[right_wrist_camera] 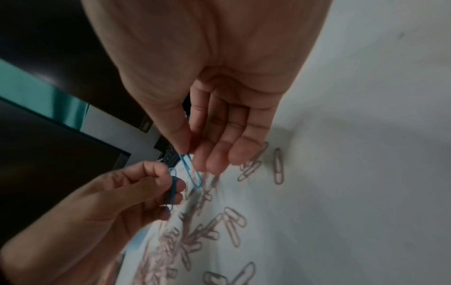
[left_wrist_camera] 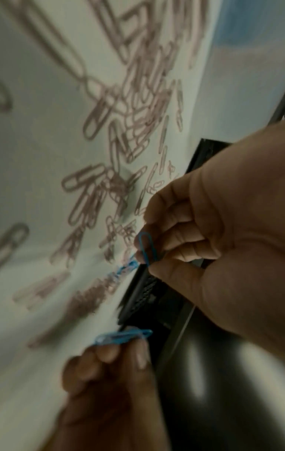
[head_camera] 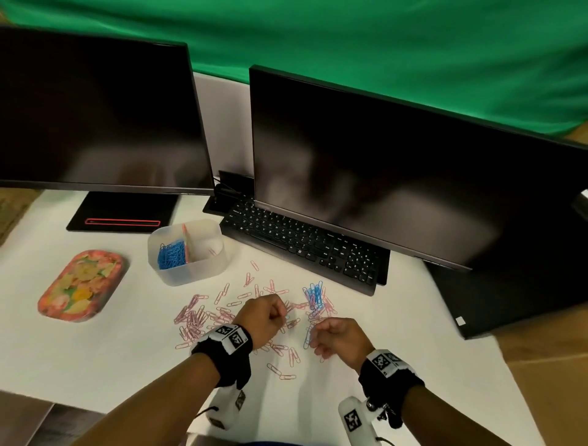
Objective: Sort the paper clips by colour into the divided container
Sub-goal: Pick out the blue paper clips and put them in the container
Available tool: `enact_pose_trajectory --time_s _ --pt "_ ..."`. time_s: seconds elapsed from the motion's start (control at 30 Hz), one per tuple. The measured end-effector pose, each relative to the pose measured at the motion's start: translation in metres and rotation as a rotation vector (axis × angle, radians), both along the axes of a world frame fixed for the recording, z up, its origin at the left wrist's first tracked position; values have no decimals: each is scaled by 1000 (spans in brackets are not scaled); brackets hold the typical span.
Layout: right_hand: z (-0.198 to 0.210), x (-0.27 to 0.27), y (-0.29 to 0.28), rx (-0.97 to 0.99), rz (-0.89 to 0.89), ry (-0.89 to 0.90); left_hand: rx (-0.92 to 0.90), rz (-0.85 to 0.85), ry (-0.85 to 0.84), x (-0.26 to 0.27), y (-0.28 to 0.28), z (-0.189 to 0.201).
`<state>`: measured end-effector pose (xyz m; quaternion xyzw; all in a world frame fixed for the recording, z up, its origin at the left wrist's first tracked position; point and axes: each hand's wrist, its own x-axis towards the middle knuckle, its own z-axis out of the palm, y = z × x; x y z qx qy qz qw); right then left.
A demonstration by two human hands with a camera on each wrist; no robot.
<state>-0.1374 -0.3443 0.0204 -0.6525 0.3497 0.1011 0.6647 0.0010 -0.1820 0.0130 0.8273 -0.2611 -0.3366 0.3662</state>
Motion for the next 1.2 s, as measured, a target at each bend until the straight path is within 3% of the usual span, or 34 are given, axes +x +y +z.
enact_pose_trajectory --time_s 0.13,0.23,0.6,0.83,0.9,1.07,1.13,1.2 --pt "8 14 5 62 -44 -19 -150 203 445 -5 -8 15" --pt "16 29 11 61 -66 -34 -220 285 660 -7 -11 21" --pt "17 43 3 -15 -100 -20 -396 546 857 23 19 44" --pt "-2 23 -29 -154 -177 63 -653 1024 658 125 86 78" --pt "-5 20 -34 -204 -179 80 -543 1108 528 148 92 78" --pt "-16 25 -47 -465 -92 175 -183 1028 302 172 92 59" --pt "-18 31 -50 -661 16 257 -42 930 114 170 88 56" --pt "-15 39 -49 -776 87 304 -30 877 -111 158 81 60"
